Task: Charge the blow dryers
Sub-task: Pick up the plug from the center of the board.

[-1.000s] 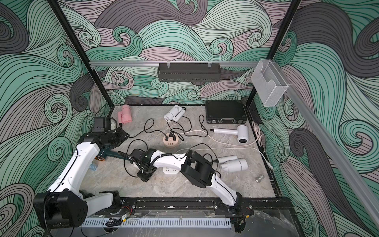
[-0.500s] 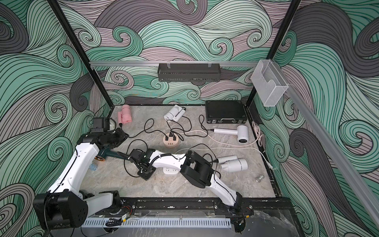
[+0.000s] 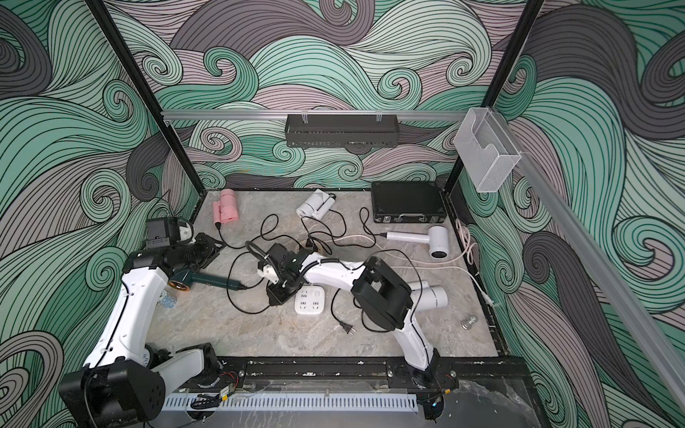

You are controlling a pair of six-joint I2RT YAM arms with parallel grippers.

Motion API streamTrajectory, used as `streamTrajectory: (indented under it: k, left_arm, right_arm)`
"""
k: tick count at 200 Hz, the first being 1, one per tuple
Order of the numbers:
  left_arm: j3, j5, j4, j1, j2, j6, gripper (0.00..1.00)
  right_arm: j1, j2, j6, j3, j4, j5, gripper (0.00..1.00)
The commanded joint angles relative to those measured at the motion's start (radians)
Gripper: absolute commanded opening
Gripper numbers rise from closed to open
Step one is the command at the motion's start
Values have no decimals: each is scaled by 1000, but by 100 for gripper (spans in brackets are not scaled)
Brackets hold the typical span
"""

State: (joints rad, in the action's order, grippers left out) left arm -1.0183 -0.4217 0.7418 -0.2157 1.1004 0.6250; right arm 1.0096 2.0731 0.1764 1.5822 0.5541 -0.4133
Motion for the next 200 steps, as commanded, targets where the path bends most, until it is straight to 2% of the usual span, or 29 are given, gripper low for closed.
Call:
streamTrajectory:
  k: [1,30,52,79,98,115,141,160,181,200]
  left_arm:
    - [-30,-89,43,-5,-13,-27,37]
    - [-20,-181,80,-1,-25,-44,38]
    - [12,-226,119,45,-1,-18,40]
    - [33,-198,95,201,25,59,46]
    - [30,-173,36,331,60,120,49]
    - [16,-148,8,404,117,139,50]
    - [8,-118,-38,461,199,151,49]
    - [-14,-109,-61,478,260,147,46]
    - [-33,-122,-100,489,311,147,39]
    - [-59,-123,-101,497,362,135,38]
  right_arm:
    - [2,-68,6,6,-35,-42,6]
    - [-2,-144,40,-42,-81,65,5]
    - [3,-209,37,-97,-119,246,5]
    - [13,-244,-8,-138,-136,444,5]
    - [22,-246,-45,-148,-145,518,5]
    - [24,-261,-47,-178,-182,526,5]
    - [34,-298,-37,-228,-238,528,5]
    - [41,-318,-38,-258,-262,530,6]
    - [47,-331,-32,-280,-268,529,5]
    - [51,-330,-31,-289,-269,521,5]
